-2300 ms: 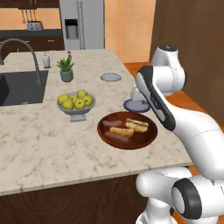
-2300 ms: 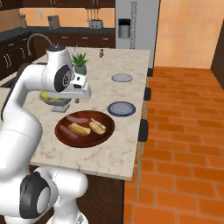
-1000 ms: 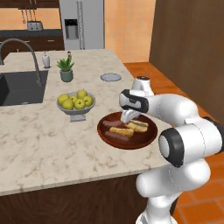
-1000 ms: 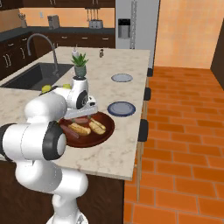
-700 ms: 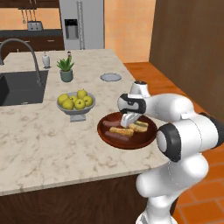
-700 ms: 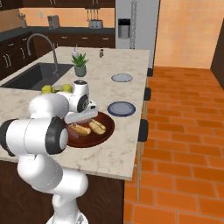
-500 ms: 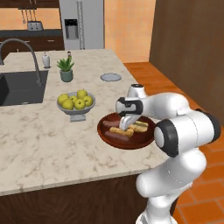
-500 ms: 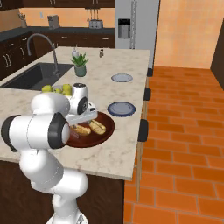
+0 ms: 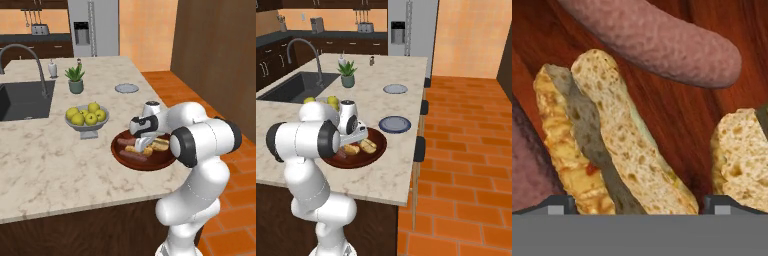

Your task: Place one bun and one sausage from the bowl on each plate.

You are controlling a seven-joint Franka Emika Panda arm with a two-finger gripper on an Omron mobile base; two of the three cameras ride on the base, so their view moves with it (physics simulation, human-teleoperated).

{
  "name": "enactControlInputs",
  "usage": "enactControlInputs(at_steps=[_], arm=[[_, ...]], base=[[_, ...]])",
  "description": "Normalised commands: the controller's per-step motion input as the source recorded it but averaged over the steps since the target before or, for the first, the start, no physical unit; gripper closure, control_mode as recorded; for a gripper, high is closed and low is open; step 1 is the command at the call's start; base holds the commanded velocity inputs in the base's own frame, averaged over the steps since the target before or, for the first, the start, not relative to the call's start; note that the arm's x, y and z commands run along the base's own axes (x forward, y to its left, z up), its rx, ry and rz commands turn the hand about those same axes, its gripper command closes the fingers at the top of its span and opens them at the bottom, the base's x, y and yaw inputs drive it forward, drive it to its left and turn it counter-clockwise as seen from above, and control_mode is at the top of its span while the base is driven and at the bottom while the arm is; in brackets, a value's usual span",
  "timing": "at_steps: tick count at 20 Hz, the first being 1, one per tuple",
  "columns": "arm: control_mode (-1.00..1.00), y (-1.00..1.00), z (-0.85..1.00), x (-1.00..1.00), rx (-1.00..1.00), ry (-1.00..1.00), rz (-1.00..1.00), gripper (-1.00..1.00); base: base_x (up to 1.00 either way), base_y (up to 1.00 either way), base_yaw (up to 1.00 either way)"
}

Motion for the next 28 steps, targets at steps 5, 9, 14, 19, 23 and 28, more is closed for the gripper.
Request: enactControlInputs(at_steps=[5,9,14,19,23,28], arm=[[-1.0,0.0,-0.13,-0.07,0.0,-0.04,0.0,-1.0],[-1.0,0.0,0.0,-0.07,0.01,0.06,0.0,-1.0],[-1.0,0.0,-0.09,-0.04,0.02,0.08,0.01,-1.0],[-1.0,-0.03,-0.44,0.19,0.0,0.06,0.08,-1.0],[-1.0,0.01,-0.51,-0.01,0.0,0.06,0.03,1.0],[-1.0,0.11,-0.36,-0.22,0.0,0.03,0.0,1.0]], base=[[0.0,0.0,0.0],[0.0,0.0,0.0],[0.0,0.0,0.0],[0.0,0.0,0.0],[0.0,0.0,0.0],[0.0,0.0,0.0]])
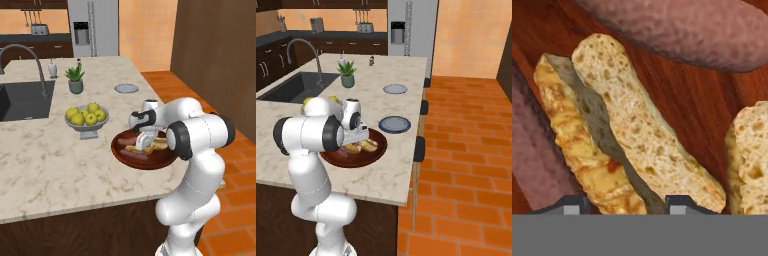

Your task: Place one bun and one sausage from the bowl on each plate.

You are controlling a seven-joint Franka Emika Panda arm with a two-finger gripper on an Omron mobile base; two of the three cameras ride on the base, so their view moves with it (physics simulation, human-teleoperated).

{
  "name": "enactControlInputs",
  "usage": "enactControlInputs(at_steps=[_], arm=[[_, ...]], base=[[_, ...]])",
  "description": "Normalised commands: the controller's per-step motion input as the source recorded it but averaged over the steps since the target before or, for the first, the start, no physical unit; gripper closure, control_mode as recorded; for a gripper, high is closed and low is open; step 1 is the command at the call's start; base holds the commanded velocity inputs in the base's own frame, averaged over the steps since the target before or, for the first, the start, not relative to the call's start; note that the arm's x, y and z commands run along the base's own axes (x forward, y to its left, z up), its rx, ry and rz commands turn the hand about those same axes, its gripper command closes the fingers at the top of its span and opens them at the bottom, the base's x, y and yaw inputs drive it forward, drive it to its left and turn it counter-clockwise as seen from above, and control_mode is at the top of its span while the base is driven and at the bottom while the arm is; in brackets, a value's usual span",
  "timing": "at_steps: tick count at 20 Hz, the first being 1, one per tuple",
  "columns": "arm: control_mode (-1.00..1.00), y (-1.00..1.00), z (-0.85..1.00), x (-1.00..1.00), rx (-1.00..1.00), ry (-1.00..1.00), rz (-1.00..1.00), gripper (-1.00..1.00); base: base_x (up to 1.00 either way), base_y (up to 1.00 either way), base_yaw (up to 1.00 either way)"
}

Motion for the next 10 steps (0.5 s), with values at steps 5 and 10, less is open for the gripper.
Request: enactControlInputs(at_steps=[5,10], arm=[[-1.0,0.16,0.21,-0.08,0.0,0.03,0.0,1.0],[-1.0,0.03,0.94,-0.61,0.0,0.05,0.0,1.0]], base=[[0.0,0.0,0.0],[0.0,0.0,0.0]])
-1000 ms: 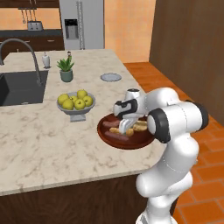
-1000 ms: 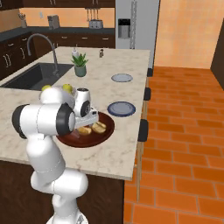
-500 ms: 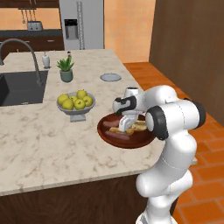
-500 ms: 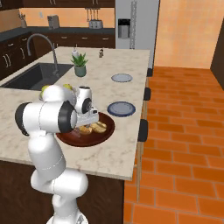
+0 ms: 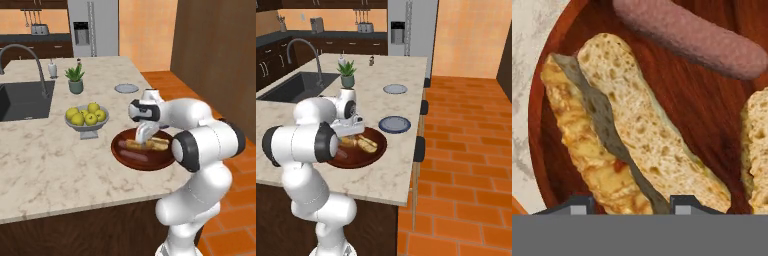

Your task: Place one bun and one sausage from the bowl on each plate.

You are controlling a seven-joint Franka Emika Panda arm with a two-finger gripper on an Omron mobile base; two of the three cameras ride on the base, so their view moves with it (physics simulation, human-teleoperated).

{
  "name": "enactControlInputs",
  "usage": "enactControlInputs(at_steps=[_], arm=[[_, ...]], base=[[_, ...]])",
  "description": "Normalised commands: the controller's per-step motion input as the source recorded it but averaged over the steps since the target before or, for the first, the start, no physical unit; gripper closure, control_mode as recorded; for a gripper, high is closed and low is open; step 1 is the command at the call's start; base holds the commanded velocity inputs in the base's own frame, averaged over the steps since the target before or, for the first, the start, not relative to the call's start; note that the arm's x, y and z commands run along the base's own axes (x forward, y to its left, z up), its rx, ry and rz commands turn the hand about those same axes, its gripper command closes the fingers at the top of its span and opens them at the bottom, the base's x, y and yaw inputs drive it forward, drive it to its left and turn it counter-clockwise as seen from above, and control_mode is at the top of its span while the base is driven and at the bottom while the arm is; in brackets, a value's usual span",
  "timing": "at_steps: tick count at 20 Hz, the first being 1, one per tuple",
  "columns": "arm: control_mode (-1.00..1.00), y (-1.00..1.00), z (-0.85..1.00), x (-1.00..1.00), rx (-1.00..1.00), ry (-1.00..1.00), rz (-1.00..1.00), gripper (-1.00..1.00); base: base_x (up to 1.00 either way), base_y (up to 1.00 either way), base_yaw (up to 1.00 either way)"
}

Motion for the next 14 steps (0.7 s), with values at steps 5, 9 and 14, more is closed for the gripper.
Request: enactControlInputs(at_steps=[5,9,14], arm=[[-1.0,0.0,0.73,-1.0,0.04,-0.3,0.02,1.0],[-1.0,-0.06,0.93,-1.0,0.0,-0.37,-0.01,1.0],[-1.0,-0.18,0.84,-1.0,0.0,-0.36,-0.04,1.0]], base=[[0.0,0.0,0.0],[0.0,0.0,0.0],[0.0,0.0,0.0]])
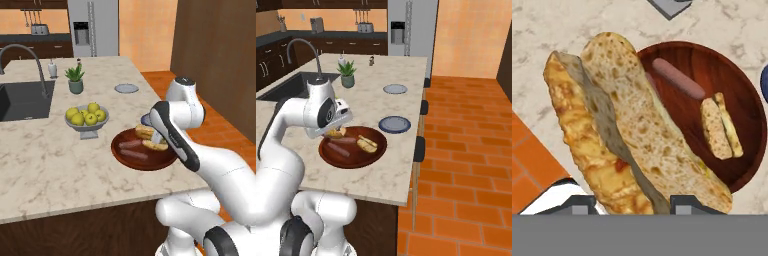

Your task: Place one bun and one sausage from the bowl on each plate.

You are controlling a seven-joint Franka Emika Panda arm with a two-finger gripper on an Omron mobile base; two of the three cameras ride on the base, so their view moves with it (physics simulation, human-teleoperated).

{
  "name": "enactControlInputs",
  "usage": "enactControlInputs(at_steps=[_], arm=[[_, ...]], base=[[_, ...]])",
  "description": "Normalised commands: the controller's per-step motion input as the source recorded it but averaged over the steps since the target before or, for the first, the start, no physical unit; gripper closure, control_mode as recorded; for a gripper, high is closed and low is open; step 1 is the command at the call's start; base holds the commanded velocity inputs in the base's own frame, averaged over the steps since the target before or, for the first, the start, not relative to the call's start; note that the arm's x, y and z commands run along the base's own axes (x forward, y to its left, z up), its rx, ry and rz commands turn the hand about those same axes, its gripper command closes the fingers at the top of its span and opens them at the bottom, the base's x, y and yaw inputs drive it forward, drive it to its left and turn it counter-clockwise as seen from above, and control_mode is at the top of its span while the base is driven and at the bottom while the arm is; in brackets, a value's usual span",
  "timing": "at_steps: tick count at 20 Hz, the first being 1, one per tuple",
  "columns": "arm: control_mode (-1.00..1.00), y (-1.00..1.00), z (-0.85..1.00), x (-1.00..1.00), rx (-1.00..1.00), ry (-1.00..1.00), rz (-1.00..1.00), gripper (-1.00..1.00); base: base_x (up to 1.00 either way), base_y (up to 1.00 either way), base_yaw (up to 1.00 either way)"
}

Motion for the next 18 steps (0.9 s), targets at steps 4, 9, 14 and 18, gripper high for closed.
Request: enactControlInputs(at_steps=[4,9,14,18], arm=[[-1.0,-0.07,0.18,-0.35,-0.02,-0.03,-0.07,1.0],[-1.0,0.0,0.0,-0.02,0.0,0.0,0.0,1.0],[1.0,-0.01,0.0,-0.03,0.0,0.0,0.0,1.0],[1.0,0.0,0.0,0.0,0.0,0.0,0.0,1.0]], base=[[0.0,0.0,0.0],[0.0,0.0,0.0],[-0.23,-0.57,0.0],[-0.24,-1.0,0.0]])
